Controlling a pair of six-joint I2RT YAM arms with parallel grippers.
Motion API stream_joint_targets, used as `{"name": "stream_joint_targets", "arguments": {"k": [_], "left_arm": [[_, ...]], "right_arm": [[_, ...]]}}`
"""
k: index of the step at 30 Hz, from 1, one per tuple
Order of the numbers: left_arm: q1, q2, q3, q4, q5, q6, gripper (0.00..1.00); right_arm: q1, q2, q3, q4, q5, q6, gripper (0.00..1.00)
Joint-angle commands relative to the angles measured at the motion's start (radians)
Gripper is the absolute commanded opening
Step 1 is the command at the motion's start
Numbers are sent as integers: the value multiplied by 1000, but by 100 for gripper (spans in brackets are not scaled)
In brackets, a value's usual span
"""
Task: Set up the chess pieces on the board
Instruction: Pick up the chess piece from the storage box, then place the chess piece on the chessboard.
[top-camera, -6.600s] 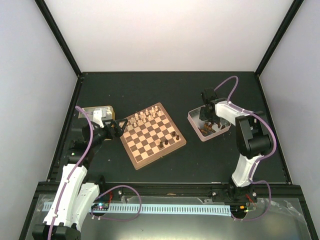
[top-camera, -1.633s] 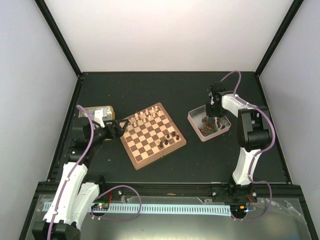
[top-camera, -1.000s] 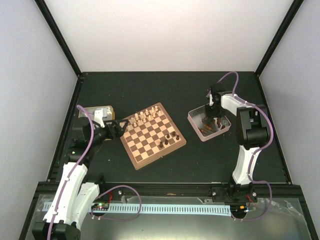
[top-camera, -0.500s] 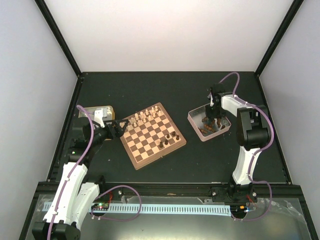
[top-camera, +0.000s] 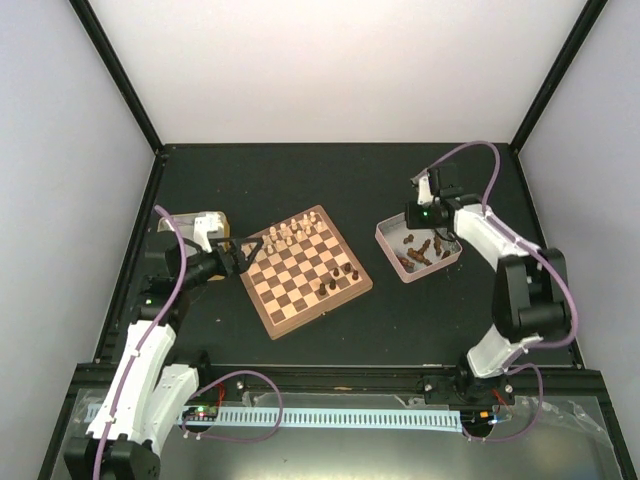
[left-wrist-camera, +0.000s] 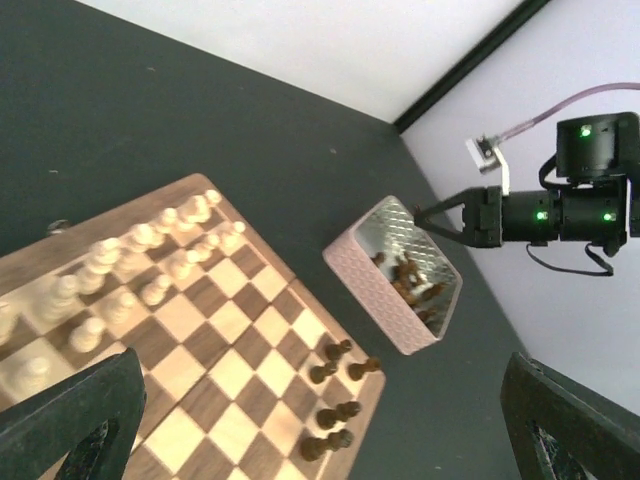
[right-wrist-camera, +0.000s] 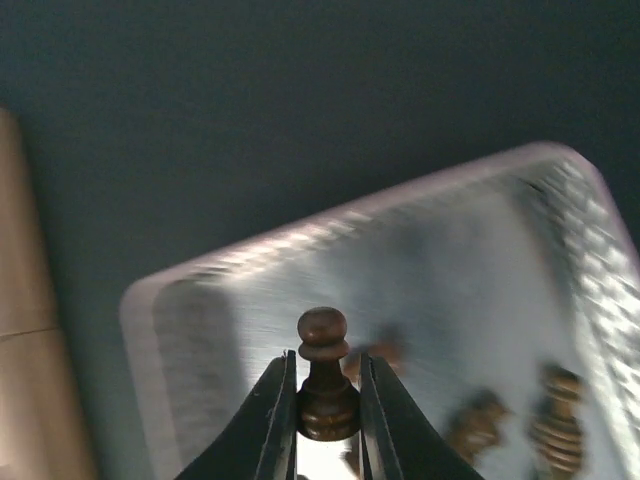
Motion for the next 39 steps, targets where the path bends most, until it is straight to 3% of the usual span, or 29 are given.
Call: {"name": "stream_joint_targets", "arguments": {"k": [1,9,14,20,24,28,34,39], "left_arm": [[-7,69,32,123,167,-69,99],[-88,181,70,271,361,-241,98],[-131,230,109,277,423,-333,84],[-187,283,144,221,464,-324,53],[-221,306,149,205,486,-309,43],[-236,315,147,211,497,-311,40],[-268,339,149,223,511,-314,45],[-292,349,164,204,489,-300,39]], "right_arm": [[112,-158,-55,181,-308,-11,8],[362,-281,-99,337,-731,-76,10],[471,-270,-60,317,-860,-143,10],[547,-224,26,187,-835,-237,10],[552,-208,45,172,-822,-243,10],[554,-193,58,154,-814,-253,10],[562,-161,94,108,-794,-274,10],[565,-151,105,102,-795,-281,10]]}}
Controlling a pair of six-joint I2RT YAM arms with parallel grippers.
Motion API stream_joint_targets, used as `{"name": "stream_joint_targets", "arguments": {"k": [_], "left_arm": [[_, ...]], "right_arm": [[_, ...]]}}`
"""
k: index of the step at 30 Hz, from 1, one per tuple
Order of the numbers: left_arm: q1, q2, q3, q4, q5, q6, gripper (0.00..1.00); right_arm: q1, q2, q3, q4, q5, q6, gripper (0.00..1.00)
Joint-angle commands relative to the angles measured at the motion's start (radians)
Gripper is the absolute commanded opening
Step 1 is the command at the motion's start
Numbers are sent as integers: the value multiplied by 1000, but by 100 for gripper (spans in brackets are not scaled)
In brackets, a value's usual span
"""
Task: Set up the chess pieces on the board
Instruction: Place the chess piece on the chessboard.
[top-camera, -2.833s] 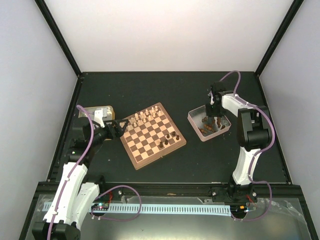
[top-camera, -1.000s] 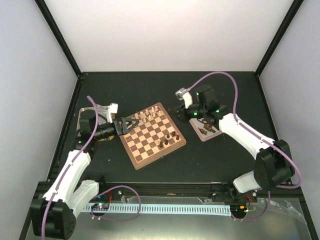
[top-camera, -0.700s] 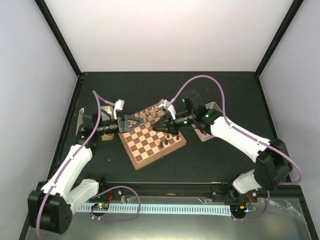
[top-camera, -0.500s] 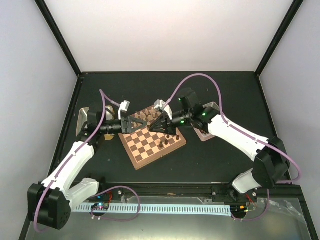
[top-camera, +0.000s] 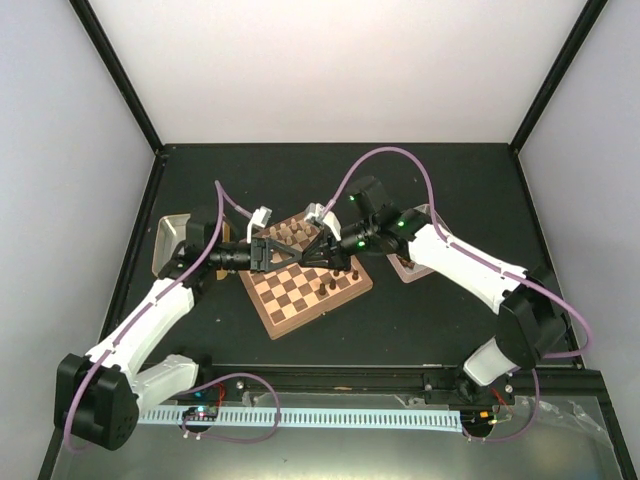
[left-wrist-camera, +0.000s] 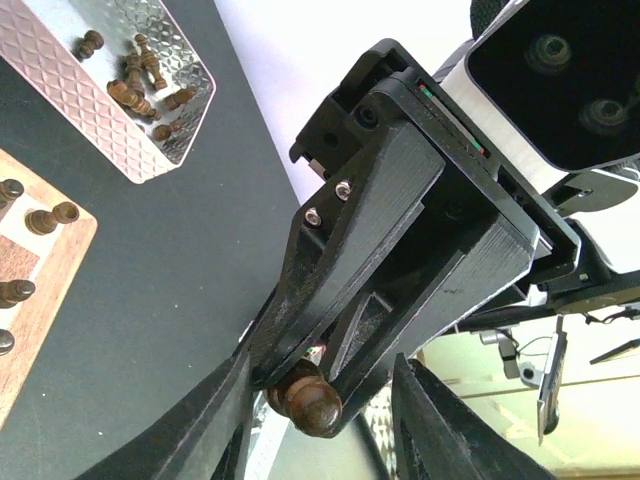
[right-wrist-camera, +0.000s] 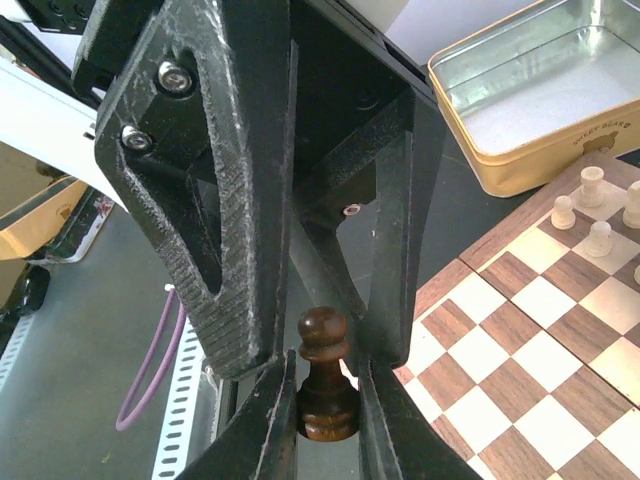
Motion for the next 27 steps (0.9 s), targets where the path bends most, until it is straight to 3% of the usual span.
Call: {"name": "stream_joint_targets", "arguments": {"k": [1,11,14,15,21,27], "left_arm": [[-29,4,60,-13,7,21,35],[-32,8,65,-8,-10,21,2],[-32,-4,66,-35,-41,47,2],[-32,-8,67,-61,-62,69,2],[-33,-38,83,-334,-362,274,2],[-145,-41,110,-489,-762,370,1]], "right_arm": [[11,11,36,-5,6,-32,10],[14,9,27,-12,27,-44,11],[12,1,27,-13,59,-15,25],[11,-7,19,-11,67,-2,36],[-4,-146,-147,121,244,144,66],[-33,-371,-393,252,609,489,71]]}}
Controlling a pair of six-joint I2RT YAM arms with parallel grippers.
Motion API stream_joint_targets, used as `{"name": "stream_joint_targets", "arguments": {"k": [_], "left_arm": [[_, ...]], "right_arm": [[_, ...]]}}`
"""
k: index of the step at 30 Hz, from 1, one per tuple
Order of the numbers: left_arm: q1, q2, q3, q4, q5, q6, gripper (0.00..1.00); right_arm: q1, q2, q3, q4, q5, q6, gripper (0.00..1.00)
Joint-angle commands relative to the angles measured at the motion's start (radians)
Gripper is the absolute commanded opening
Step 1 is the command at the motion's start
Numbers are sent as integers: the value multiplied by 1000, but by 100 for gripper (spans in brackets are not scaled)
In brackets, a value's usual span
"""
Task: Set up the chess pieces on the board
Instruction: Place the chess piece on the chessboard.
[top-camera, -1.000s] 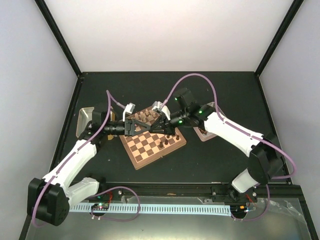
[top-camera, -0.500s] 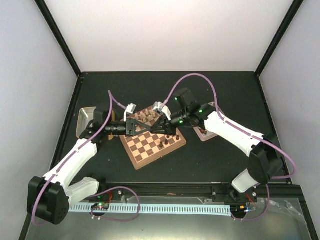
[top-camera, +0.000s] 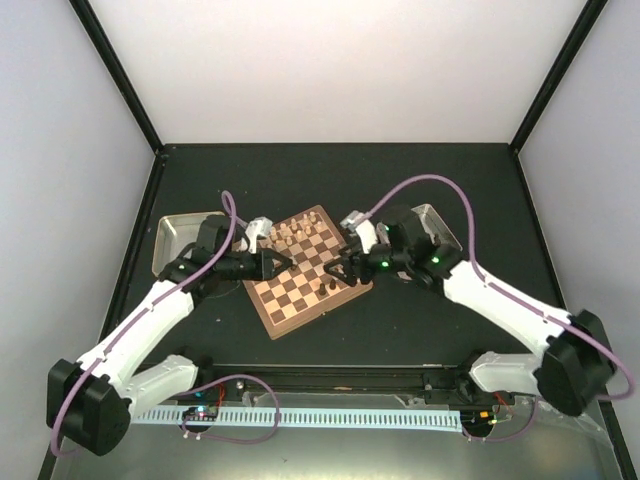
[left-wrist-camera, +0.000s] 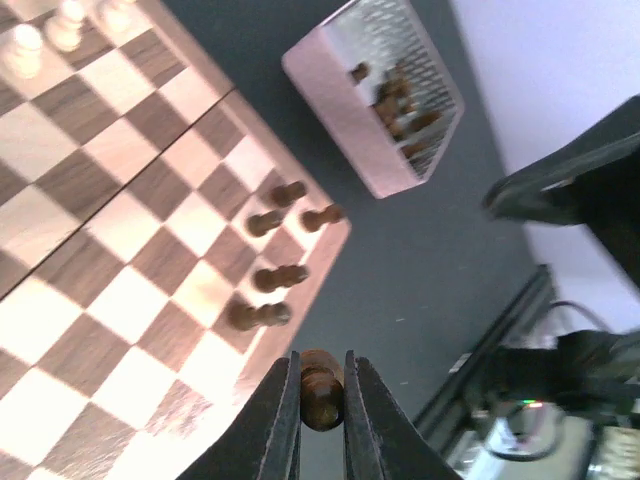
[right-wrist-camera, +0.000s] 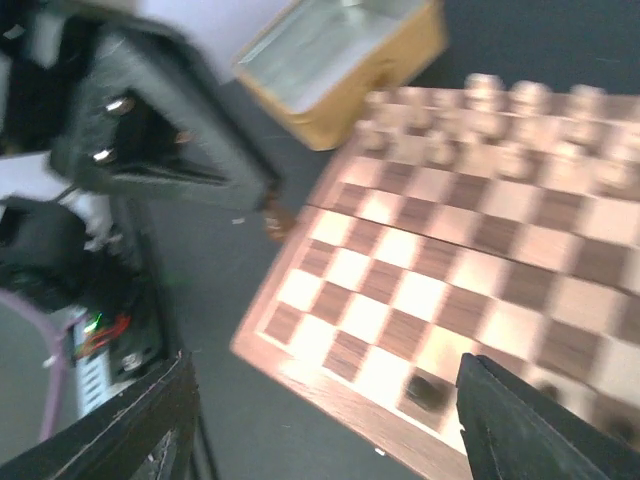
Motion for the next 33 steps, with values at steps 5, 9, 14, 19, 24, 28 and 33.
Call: {"name": "stream_joint_targets", "arguments": {"k": [5,9,14,19,24,28,33], "left_arm": [[-255,71,120,-212,-566,125,2],[-350,160,131,-218,-674,144,2],[-392,304,188,-177,-694,180,2],[-394,464,309,-188,-658,206,2],[-396,560,383,-206,-652,207,2],[-396,621,420,-206,-593,221,2],[-395,684,472,-252,-554,223,2]], "right_arm": [[-14,-263,-181,12,587,457,71],[-15,-293,-222,-66,674,543,71],[-14,-320,-254,-92,729,609,71],[-14,-328,-269,-86,735,628,71],[-14,-300,-247,-97,706,636,71],[-14,-272,-236,-85,676,638,71],[-14,-242,-215,-104,666,630,71]]}}
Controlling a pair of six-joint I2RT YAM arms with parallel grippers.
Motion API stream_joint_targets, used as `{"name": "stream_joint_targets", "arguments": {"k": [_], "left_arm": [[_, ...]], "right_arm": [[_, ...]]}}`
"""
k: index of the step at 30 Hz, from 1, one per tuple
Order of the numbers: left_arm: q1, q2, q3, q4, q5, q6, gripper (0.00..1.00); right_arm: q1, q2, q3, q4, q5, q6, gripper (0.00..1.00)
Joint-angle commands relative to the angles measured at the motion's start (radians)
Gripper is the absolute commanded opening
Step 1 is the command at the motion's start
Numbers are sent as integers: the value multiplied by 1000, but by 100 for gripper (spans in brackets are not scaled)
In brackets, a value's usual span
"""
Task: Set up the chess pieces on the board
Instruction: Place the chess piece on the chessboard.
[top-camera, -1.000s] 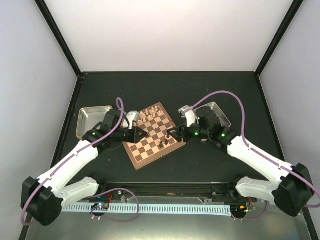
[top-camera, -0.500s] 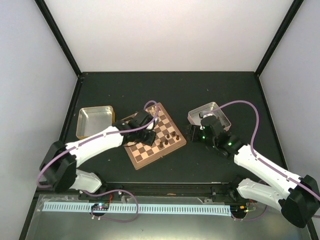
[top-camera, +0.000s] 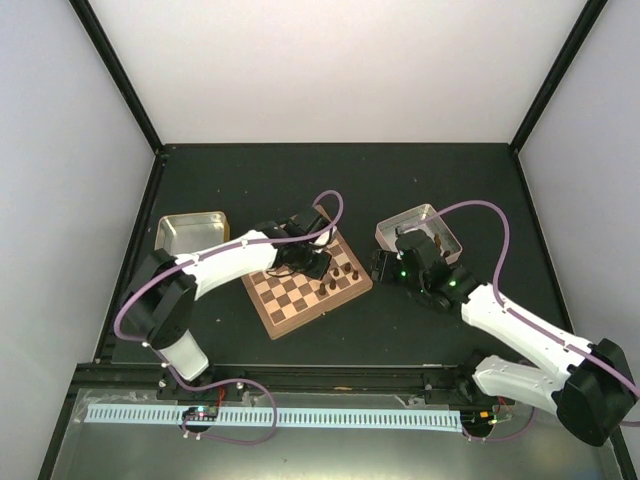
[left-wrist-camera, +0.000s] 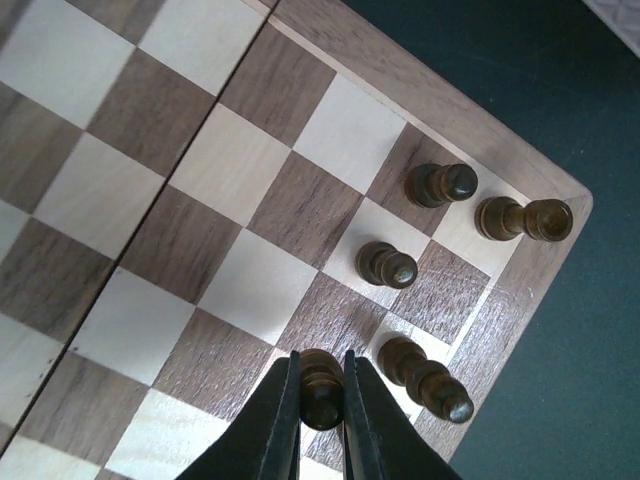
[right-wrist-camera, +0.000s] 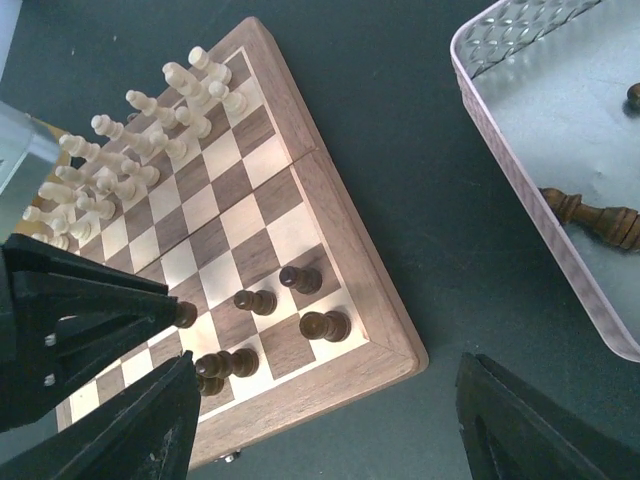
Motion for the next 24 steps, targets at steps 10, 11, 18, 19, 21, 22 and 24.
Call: {"name": "stream_joint_targets", "arguments": {"k": [10,11,18,19,21,22,24], "left_arm": [[-7,122,115,-108,76,5,2],[-6,126,117,-107,76,4,2],[-6,144,129,-112,86,7,4],[-6,145,129,-109,87,8,4],[-6,148,134,-111,87,11,5],[-6,150,137,-113,89,12,5],[-5,153,142,-113,90,12,5]], "right_arm": [[-2,-7,50,-44,-3,6,70],[-2,-13,48,-45,-2,7,70],[0,-35,50,-65,8,8,70],[-1,-36,49,-66,9,8,70],[-2,-35,49,-66,7,9,70],[-1,-35,49,-65,6,9,70],[0,-33,48,-66,6,11,70]]}}
